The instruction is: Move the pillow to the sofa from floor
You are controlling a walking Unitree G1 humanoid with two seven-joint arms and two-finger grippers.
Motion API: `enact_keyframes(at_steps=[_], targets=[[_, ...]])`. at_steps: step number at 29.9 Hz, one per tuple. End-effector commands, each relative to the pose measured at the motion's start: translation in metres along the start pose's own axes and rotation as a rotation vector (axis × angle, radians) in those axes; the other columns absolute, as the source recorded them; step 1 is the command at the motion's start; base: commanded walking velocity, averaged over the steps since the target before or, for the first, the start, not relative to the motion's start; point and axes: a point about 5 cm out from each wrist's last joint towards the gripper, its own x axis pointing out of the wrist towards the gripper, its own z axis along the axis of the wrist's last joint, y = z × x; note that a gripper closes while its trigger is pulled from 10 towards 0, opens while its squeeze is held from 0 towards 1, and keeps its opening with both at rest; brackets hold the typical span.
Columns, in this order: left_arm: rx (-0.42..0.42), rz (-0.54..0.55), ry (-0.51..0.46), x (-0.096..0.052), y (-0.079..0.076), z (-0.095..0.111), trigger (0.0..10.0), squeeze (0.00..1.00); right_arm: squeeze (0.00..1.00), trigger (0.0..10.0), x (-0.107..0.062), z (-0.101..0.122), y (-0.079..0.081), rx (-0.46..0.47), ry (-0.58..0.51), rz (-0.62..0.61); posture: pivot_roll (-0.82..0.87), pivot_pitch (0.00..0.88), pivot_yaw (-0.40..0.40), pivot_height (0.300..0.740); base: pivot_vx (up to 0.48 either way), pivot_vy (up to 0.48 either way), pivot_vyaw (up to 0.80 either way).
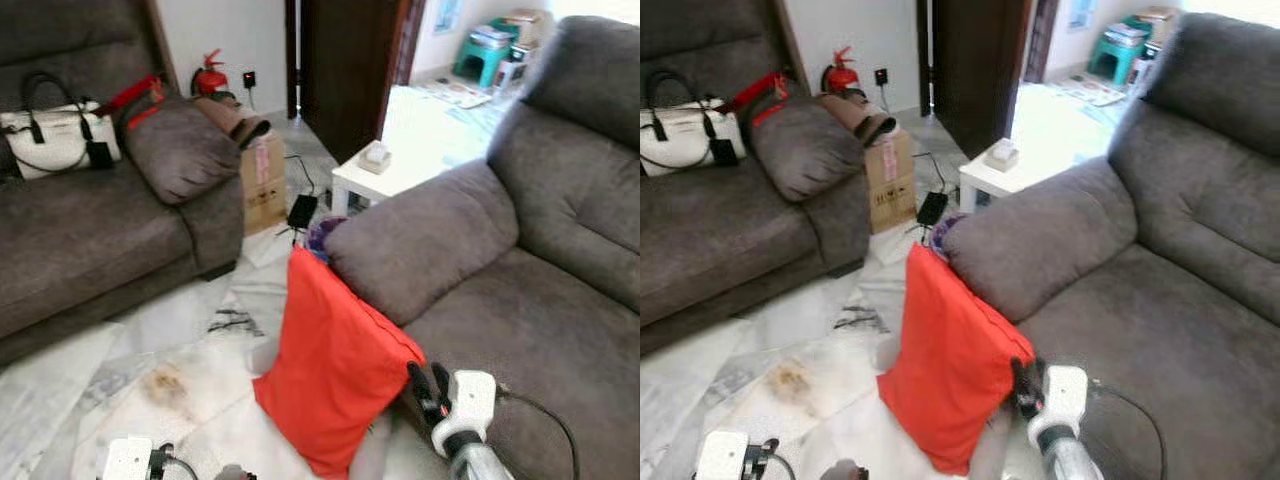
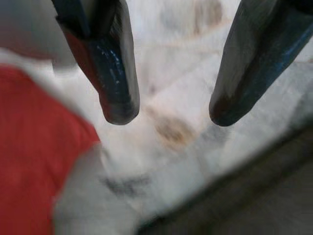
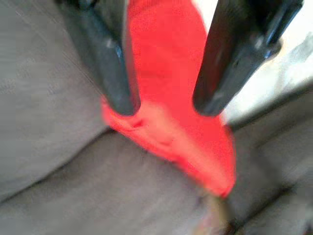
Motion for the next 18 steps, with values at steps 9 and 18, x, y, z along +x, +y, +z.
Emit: enact_keyframes(at_steps=[9, 18], targets=[[-0.02, -0.008, 0.084, -0.0098, 0.0001, -0.0224, 10.0, 0.0, 0.0, 10.0, 0.0013, 0.0003, 0.003, 0.024, -0.004, 0.003, 0.09, 0.121, 0.013, 0.645, 0.0, 0.0, 0.0], [-0.027, -0.022, 0.083, -0.0084, 0.0006, -0.0235, 10.0, 0.0, 0.0, 10.0, 0.0011, 0.0003, 0.0025, 0.031, -0.007, -0.004, 0.09, 0.123, 0.017, 0.645, 0.181, 0.0, 0.0]])
